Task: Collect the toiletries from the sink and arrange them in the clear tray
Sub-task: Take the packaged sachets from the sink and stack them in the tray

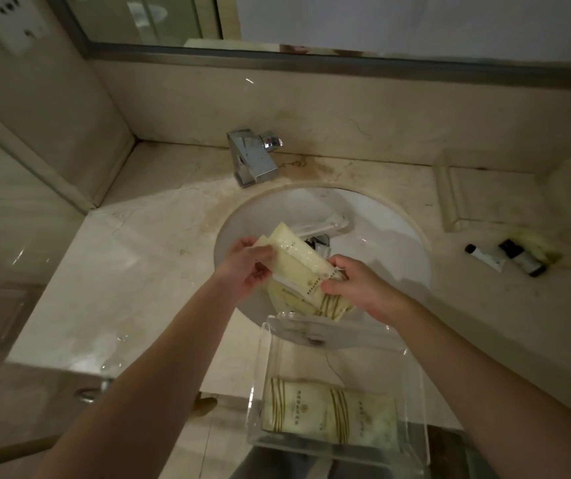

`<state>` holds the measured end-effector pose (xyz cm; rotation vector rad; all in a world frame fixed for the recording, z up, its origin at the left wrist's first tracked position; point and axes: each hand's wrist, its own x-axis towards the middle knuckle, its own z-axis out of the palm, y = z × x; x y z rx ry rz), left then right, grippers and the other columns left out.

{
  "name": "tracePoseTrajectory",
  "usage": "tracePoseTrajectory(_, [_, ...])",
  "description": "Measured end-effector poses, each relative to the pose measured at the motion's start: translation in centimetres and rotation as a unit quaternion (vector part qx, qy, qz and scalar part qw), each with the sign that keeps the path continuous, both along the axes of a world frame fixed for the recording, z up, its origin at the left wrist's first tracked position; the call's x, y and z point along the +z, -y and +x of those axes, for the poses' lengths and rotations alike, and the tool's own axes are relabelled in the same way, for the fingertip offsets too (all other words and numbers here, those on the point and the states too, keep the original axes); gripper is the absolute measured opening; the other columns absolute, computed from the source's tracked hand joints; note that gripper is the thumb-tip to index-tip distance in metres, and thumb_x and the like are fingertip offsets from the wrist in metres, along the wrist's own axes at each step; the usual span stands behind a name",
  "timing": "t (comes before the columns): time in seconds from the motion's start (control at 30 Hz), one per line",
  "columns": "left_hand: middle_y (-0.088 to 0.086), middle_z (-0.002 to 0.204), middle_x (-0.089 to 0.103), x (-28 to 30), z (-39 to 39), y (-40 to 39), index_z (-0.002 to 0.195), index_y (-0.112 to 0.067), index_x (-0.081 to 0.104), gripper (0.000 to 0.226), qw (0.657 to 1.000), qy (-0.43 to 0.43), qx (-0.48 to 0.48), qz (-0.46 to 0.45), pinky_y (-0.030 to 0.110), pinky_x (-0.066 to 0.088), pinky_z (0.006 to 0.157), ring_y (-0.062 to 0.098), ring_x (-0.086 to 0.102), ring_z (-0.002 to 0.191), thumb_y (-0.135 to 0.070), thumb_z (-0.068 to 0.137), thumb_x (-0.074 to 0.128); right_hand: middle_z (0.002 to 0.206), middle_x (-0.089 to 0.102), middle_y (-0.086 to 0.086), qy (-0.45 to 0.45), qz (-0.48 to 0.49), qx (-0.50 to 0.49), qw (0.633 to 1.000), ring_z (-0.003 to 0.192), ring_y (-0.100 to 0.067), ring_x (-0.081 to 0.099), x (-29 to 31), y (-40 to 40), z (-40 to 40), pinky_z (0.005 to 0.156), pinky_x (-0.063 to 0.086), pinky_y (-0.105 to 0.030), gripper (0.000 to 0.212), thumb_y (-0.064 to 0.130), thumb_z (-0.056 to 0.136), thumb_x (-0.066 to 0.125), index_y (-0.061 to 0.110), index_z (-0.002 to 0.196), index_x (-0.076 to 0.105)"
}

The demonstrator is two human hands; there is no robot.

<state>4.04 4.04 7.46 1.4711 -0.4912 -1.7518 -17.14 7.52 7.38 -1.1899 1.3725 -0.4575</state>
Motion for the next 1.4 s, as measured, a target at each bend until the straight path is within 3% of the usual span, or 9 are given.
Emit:
tracePoseTrajectory(0.27, [0.012,0.094,0.058,3.6,0.5,-2.7,0.083,-0.013,0.059,0.025,0.925,0.215,-0.308,-0.047,0.023,0.052,0.051,0.02,0.057,0.078,0.011,0.077,0.066,0.098,0.069,-0.008,-0.073,-0.012,0.032,0.997,0.086,-0.022,0.067,2.7,-3.5,-3.3,0.077,0.054,-0.037,0.016,0.009,0.085,0.067,0.017,0.097,0.059])
tracePoseTrajectory(0.4, [0.009,0.087,0.067,3.5,-0.6,-4.7,0.082,-0.016,0.066,0.02,0.812,0.333,-0.472,-0.087,0.033,0.057,0.072,0.023,0.062,0.078,0.003,0.076,0.069,0.09,0.066,-0.005,-0.123,-0.02,0.077,0.989,0.074,-0.017,0.062,2.7,-5.4,-4.2,0.064,0.049,-0.03,0.017,0.011,0.082,0.07,0.016,0.095,0.06])
tracePoseTrajectory(0.53, [-0.004,0.078,0.067,2.1,-1.9,-7.3,0.086,-0.017,0.067,0.012,0.719,0.383,-0.557,-0.16,0.027,0.054,0.064,0.02,0.065,0.073,-0.007,0.08,0.069,0.082,0.058,0.005,-0.183,-0.027,0.142,0.972,0.069,-0.012,0.055,2.0,-7.5,-5.0,0.055,0.04,-0.022,0.016,0.013,0.083,0.069,0.019,0.09,0.057])
tracePoseTrajectory(0.67, [-0.016,0.074,0.056,0.4,-2.6,-9.3,0.091,-0.011,0.069,0.01,0.652,0.434,-0.582,-0.218,0.014,0.048,0.064,0.007,0.06,0.072,-0.006,0.081,0.069,0.081,0.056,0.007,-0.243,-0.039,0.178,0.953,0.076,-0.016,0.057,0.7,-9.5,-5.0,0.062,0.041,-0.028,0.021,0.019,0.082,0.068,0.03,0.079,0.051])
tracePoseTrajectory(0.77, [-0.006,0.082,0.064,-0.6,-2.7,-10.3,0.085,-0.012,0.067,0.007,0.602,0.468,-0.6,-0.243,0.02,0.046,0.074,0.012,0.061,0.079,-0.006,0.082,0.065,0.088,0.06,0.002,-0.28,-0.047,0.198,0.938,0.082,-0.02,0.058,-0.5,-10.6,-4.6,0.066,0.042,-0.03,0.016,0.022,0.084,0.064,0.03,0.08,0.05])
tracePoseTrajectory(0.93, [-0.004,0.075,0.057,-1.1,-2.9,-11.2,0.065,-0.022,0.053,0.026,0.549,0.532,-0.588,-0.264,0.026,0.049,0.068,0.016,0.057,0.076,-0.007,0.086,0.054,0.09,0.064,-0.002,-0.289,-0.068,0.183,0.937,0.084,-0.023,0.062,-1.1,-11.0,-4.4,0.07,0.046,-0.032,0.005,0.023,0.091,0.054,0.023,0.09,0.059])
tracePoseTrajectory(1.03, [0.002,0.083,0.059,-1.0,-2.9,-11.7,0.081,-0.012,0.063,0.014,0.508,0.563,-0.588,-0.281,0.032,0.056,0.073,0.02,0.061,0.078,-0.01,0.089,0.053,0.086,0.065,0.004,-0.29,-0.106,0.157,0.938,0.08,-0.018,0.063,-1.2,-11.0,-4.1,0.074,0.05,-0.034,0.014,0.024,0.094,0.051,0.022,0.095,0.065])
tracePoseTrajectory(1.23, [0.007,0.102,0.062,-0.8,-2.5,-11.8,0.095,-0.01,0.06,0.012,0.487,0.58,-0.598,-0.265,0.036,0.053,0.078,0.026,0.061,0.094,-0.019,0.087,0.06,0.064,0.049,0.014,-0.308,-0.188,0.115,0.925,0.064,-0.013,0.052,-1.4,-10.5,-2.2,0.06,0.044,-0.03,0.015,0.02,0.093,0.05,0.027,0.105,0.055])
tracePoseTrajectory(1.4, [0.008,0.106,0.062,-0.9,-2.5,-12.0,0.102,-0.009,0.059,0.016,0.469,0.607,-0.565,-0.304,0.037,0.053,0.077,0.027,0.061,0.096,-0.016,0.088,0.058,0.094,0.062,0.002,-0.336,-0.246,0.125,0.9,0.087,-0.017,0.058,-2.2,-10.6,-1.1,0.073,0.05,-0.035,0.021,0.016,0.092,0.051,0.023,0.107,0.063])
